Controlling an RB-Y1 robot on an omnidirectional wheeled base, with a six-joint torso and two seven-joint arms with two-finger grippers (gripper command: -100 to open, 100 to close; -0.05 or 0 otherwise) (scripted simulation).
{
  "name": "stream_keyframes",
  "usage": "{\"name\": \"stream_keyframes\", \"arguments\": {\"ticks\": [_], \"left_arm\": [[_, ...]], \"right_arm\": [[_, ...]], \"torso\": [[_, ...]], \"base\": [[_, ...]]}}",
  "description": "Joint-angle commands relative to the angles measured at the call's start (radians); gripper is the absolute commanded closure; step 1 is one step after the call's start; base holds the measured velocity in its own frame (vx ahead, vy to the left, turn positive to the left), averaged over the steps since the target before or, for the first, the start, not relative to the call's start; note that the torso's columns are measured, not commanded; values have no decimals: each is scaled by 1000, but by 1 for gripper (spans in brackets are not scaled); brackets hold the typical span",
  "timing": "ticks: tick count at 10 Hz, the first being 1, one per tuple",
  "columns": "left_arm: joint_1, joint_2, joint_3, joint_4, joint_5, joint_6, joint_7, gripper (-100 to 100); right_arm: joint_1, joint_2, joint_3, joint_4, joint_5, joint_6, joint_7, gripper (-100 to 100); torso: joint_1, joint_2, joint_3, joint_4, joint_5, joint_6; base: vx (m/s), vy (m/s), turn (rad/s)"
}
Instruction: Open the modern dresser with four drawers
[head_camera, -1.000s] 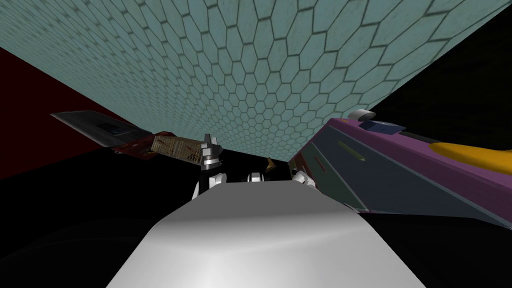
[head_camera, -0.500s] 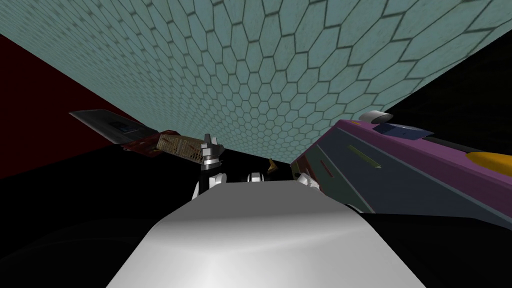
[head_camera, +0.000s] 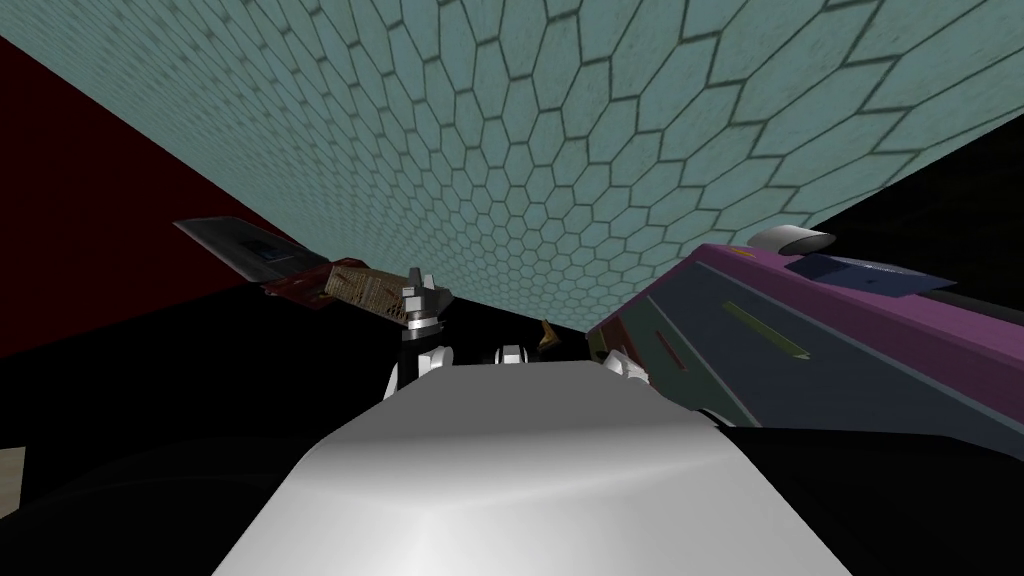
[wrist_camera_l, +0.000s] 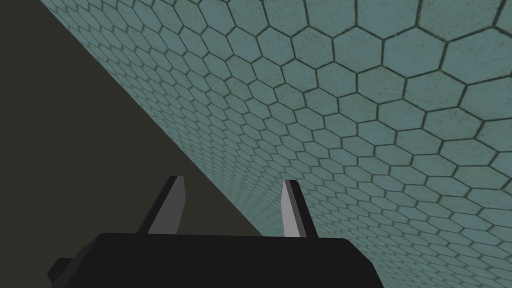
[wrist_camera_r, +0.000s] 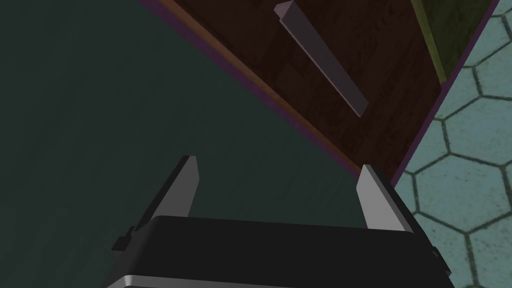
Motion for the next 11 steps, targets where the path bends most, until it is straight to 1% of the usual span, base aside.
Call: {"name": "stream_keyframes", "arguments": {"ticks": [1, 2, 3, 4, 6, 7, 8, 9, 10, 11], "left_arm": [[0, 0, 0, 0, 0, 0, 0, 0], [0, 0, 0, 0, 0, 0, 0, 0], [0, 0, 0, 0, 0, 0, 0, 0], [0, 0, 0, 0, 0, 0, 0, 0], [0, 0, 0, 0, 0, 0, 0, 0], [0, 0, 0, 0, 0, 0, 0, 0], [0, 0, 0, 0, 0, 0, 0, 0], [0, 0, 0, 0, 0, 0, 0, 0], [0, 0, 0, 0, 0, 0, 0, 0], [0, 0, 0, 0, 0, 0, 0, 0]], "right_arm": [[-9, -12, 2, 83, 23, 33, -11, -100], [-9, -12, 2, 92, 23, 33, -11, -100], [-9, -25, 2, 135, 37, 66, -13, -100], [-9, -25, 2, 135, 37, 66, -13, -100], [-8, -49, 2, 199, 62, 124, -17, -100], [-8, -49, 2, 211, 62, 124, -17, -100], [-8, -60, 2, 243, 73, 150, -18, -100], [-8, -60, 2, 243, 73, 150, -18, -100], [-8, -70, 2, 272, 83, 173, -19, -100], [-8, -70, 2, 272, 83, 173, -19, -100]], "torso": [[-1, 2, 1, 1, 0, 0], [0, 1, 1, 0, 0, 0], [0, 0, 0, 0, 0, 0], [1, -1, -1, 0, 0, 0], [0, -2, -1, 0, 0, 0], [1, -2, -1, 0, 0, 0], [0, 0, 0, 0, 0, 0], [0, 1, 1, 0, 0, 0], [-1, 1, 1, 0, 0, 0], [0, 0, 0, 0, 0, 0]], "base": [[28, 23, 84], [34, 20, 56], [48, 22, 104], [45, 18, 35], [69, 26, 108], [55, 26, 43], [44, 25, 60], [34, 11, 28], [36, 15, 75], [27, 11, 29]]}}
